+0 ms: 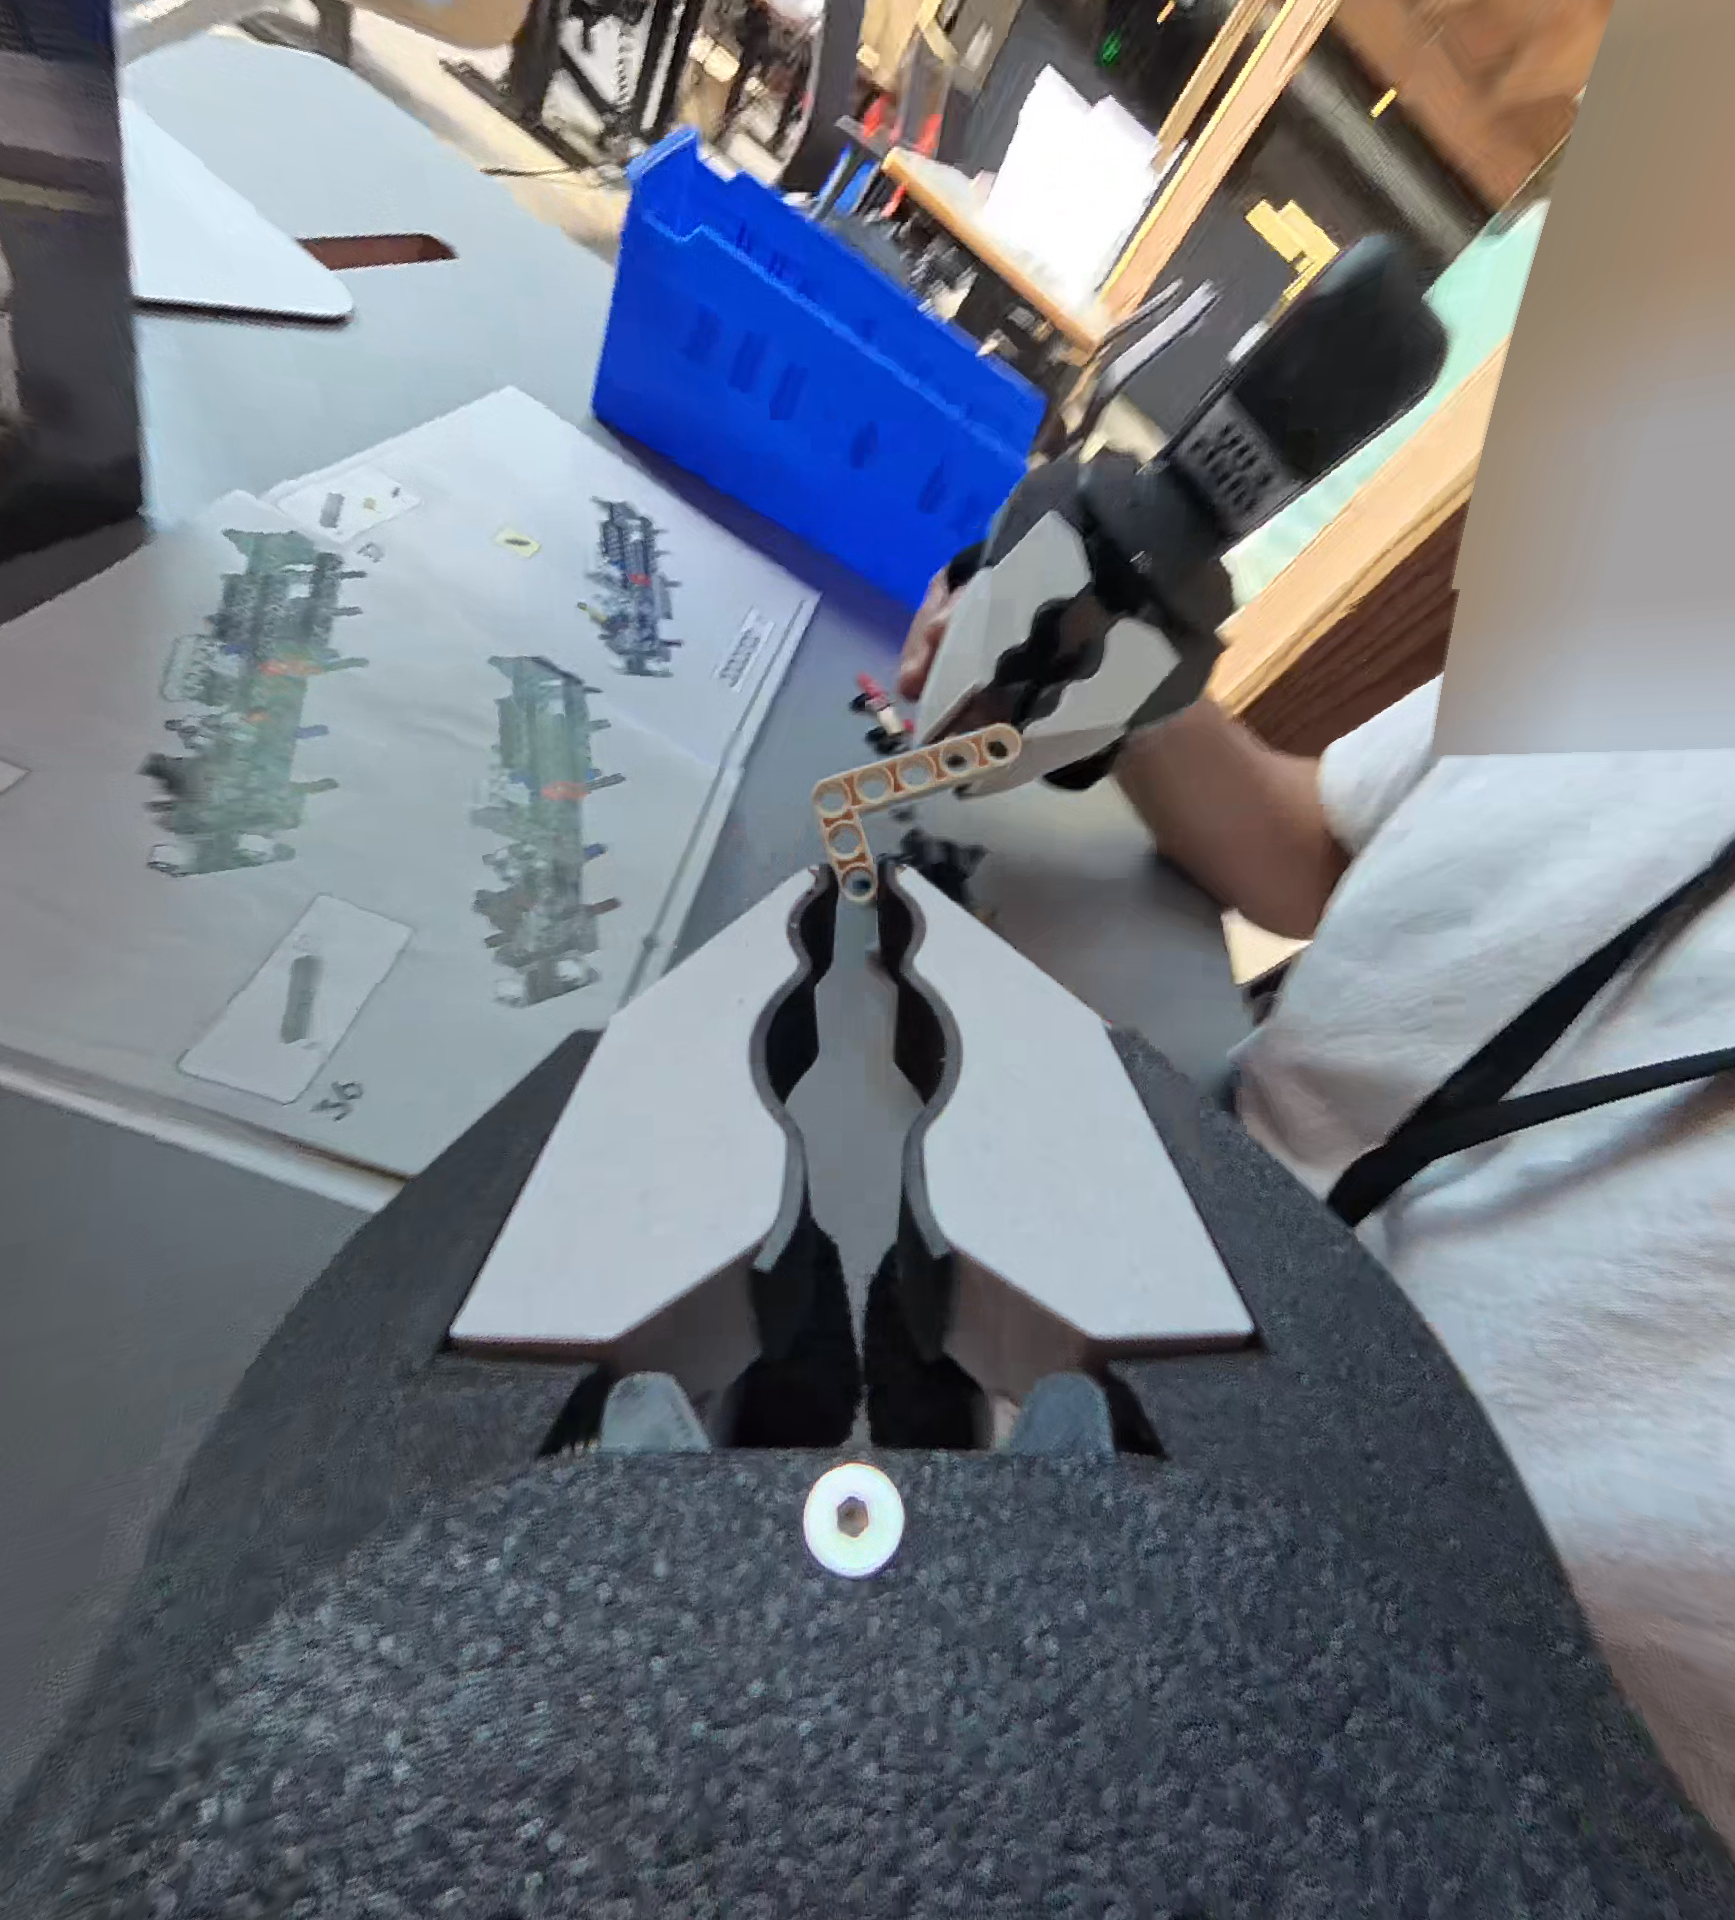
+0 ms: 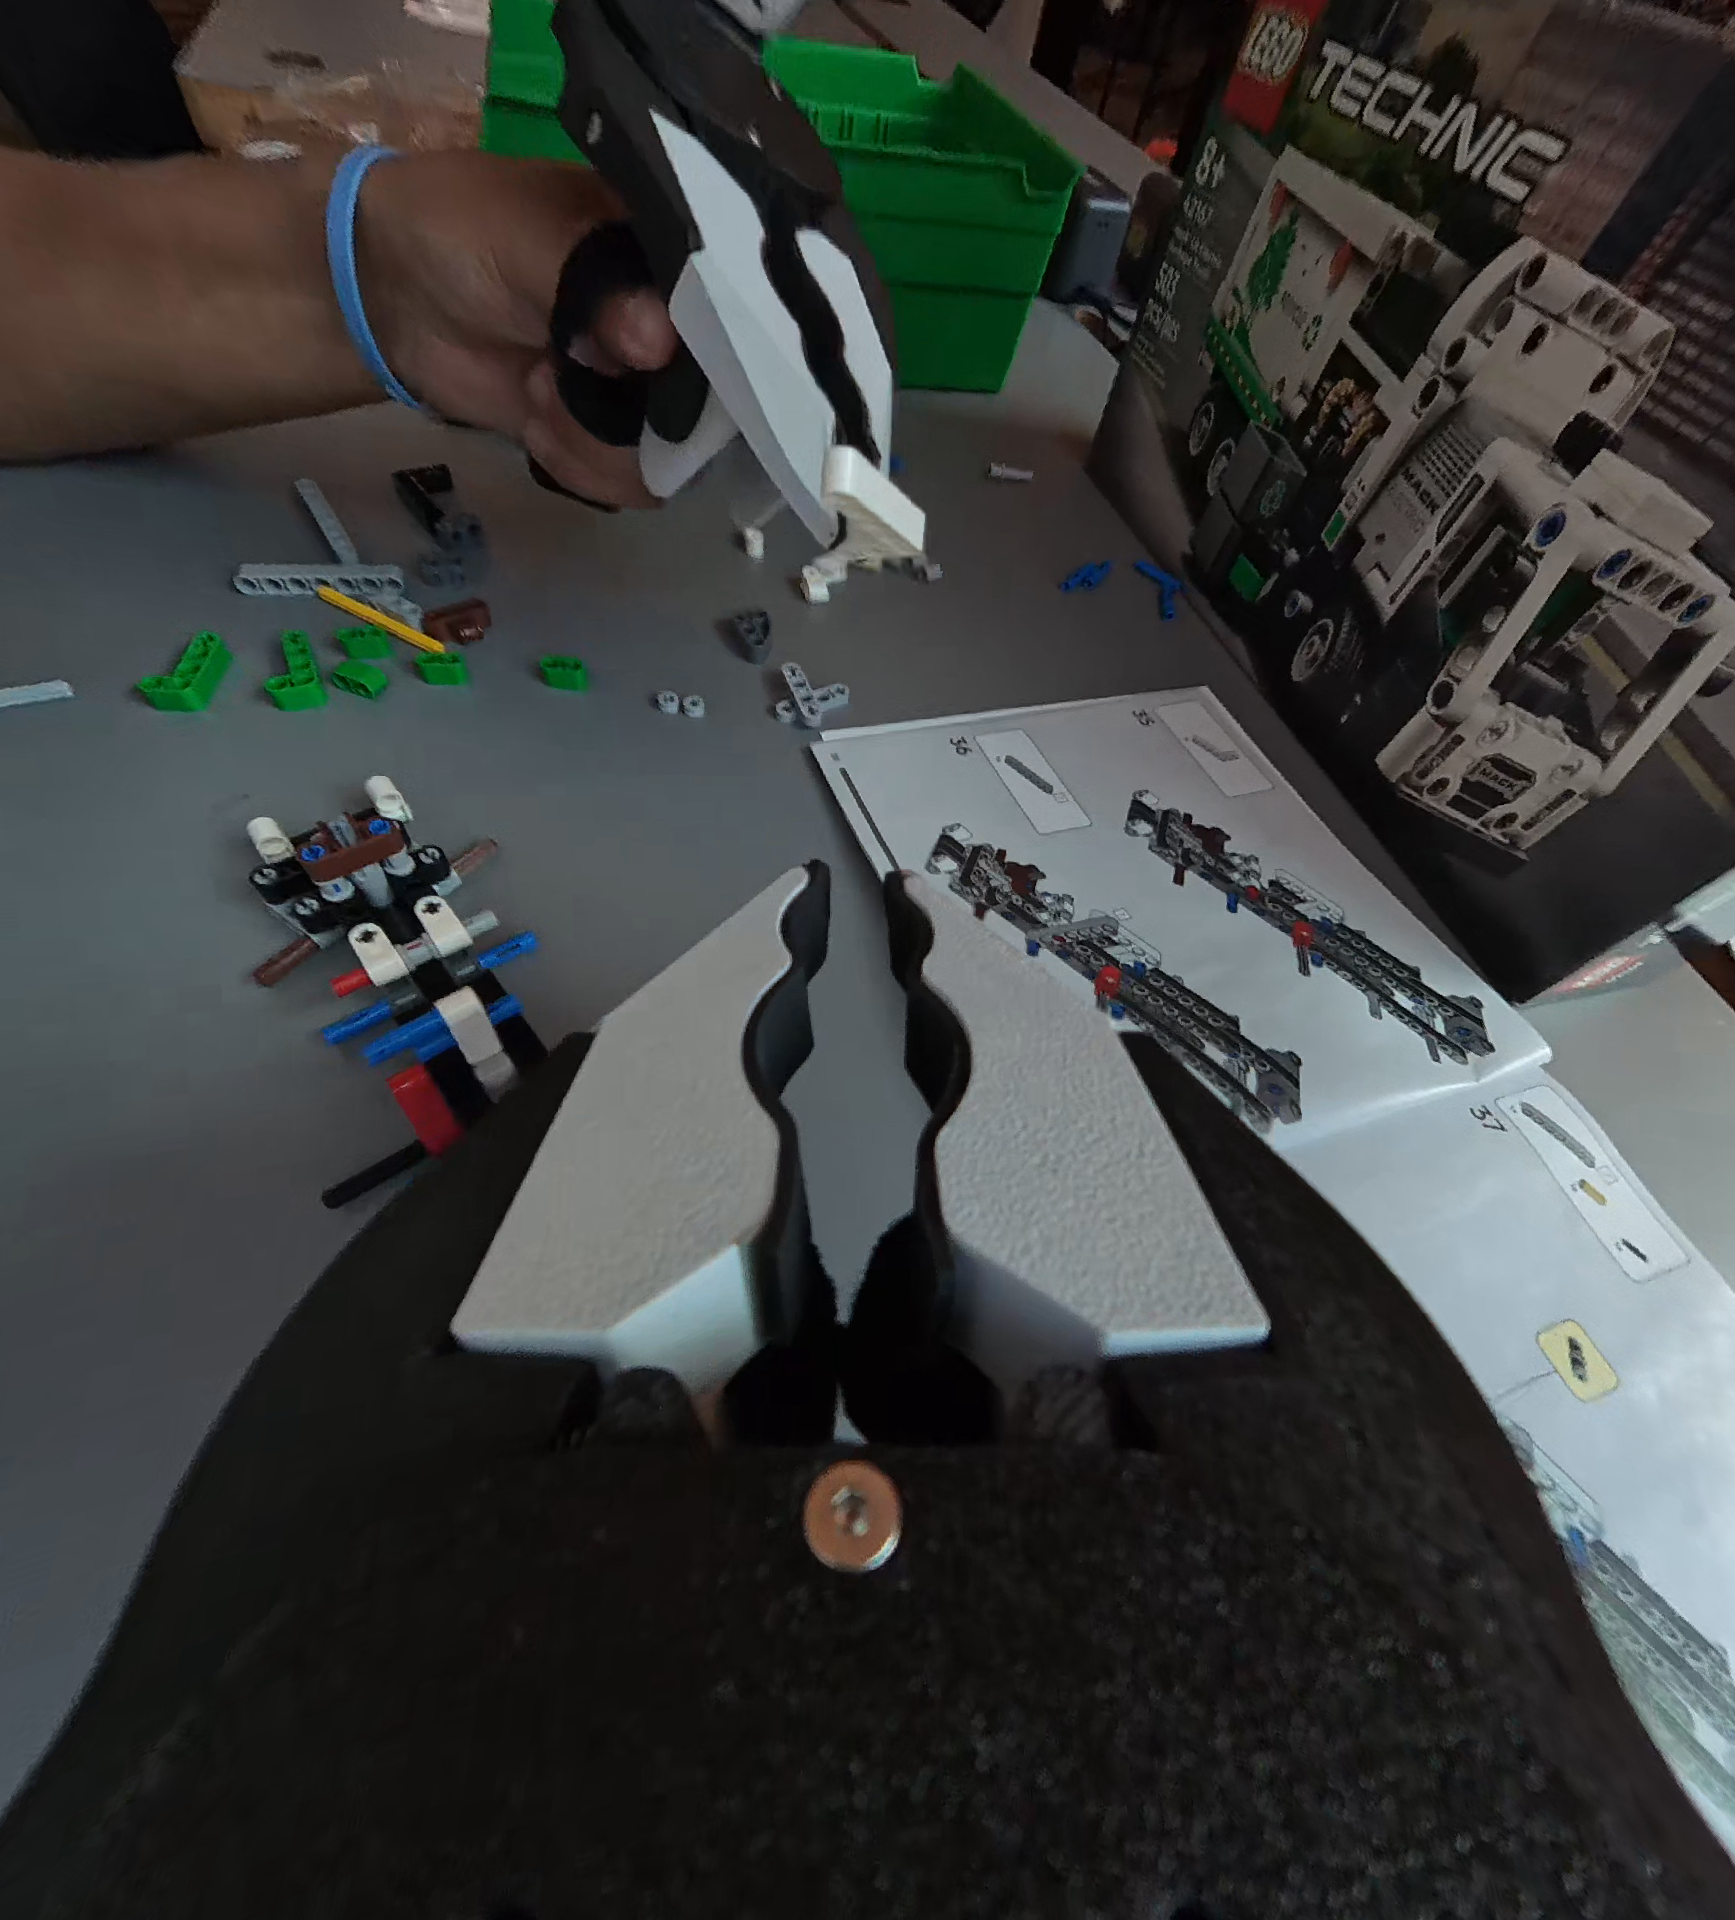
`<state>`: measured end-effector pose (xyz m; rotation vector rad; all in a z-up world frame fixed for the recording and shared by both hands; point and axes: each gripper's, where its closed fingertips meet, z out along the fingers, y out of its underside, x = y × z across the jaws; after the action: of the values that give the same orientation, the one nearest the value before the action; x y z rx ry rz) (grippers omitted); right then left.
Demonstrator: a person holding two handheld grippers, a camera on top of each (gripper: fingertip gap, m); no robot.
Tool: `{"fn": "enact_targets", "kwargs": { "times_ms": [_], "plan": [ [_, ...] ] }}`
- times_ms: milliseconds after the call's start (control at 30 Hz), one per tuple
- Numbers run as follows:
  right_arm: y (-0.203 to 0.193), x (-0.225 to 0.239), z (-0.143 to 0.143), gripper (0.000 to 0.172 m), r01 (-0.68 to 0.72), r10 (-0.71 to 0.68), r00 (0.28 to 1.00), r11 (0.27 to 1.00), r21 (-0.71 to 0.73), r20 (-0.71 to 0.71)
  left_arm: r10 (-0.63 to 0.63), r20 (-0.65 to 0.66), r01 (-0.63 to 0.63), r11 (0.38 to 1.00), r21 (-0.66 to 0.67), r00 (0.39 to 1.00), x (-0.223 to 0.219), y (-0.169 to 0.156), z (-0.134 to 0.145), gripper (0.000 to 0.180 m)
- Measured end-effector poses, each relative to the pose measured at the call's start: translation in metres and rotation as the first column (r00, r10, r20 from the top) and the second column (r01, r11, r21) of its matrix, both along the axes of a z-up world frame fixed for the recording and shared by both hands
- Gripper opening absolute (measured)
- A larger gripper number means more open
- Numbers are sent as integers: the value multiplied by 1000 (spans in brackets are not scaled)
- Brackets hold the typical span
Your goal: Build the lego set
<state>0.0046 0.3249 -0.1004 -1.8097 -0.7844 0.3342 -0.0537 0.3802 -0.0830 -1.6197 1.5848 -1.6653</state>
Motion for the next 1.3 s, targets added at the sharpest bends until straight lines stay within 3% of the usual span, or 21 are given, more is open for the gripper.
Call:
{"fn": "enact_targets", "kwargs": {
  "times_ms": [33,100,133,333,433,533,700,833,1000,1200,1300],
  "plan": [
    [-1,-4,4,12,-28,28,999,1000,15,-42,-38,31,41,991,-126,999,-2,-7,11,5],
    [-3,-12,12,15,-66,71,992,997,44,-108,-100,101,130,928,-350,990,-8,-15,32,6],
    [-4,-16,15,16,-86,93,987,995,59,-128,-116,128,158,906,-393,985,-10,-16,37,6],
    [-4,-38,44,21,-199,233,948,966,168,-217,-187,282,319,765,-559,941,-22,-25,63,5],
    [-4,-50,54,22,-288,307,913,951,109,-269,-230,350,403,710,-578,908,-32,-32,74,6],
    [6,-62,65,23,-360,366,901,930,69,-231,-274,347,436,671,-600,897,-38,-39,72,6],
    [11,-88,89,22,-535,528,812,844,45,-250,-320,333,461,654,-600,887,-43,-49,67,6],
    [4,-97,87,21,-627,609,751,779,15,-255,-369,344,504,649,-570,864,-48,-62,70,6],
    [-11,-104,94,11,-699,693,677,711,79,-246,-425,330,538,652,-535,843,-52,-75,67,6],
    [-17,-107,89,7,-713,703,677,700,41,-217,-442,321,546,652,-526,838,-51,-81,64,6],
    [-17,-102,84,6,-695,648,706,712,-99,-285,-416,291,508,708,-492,862,-43,-82,57,8]
  ]
}}
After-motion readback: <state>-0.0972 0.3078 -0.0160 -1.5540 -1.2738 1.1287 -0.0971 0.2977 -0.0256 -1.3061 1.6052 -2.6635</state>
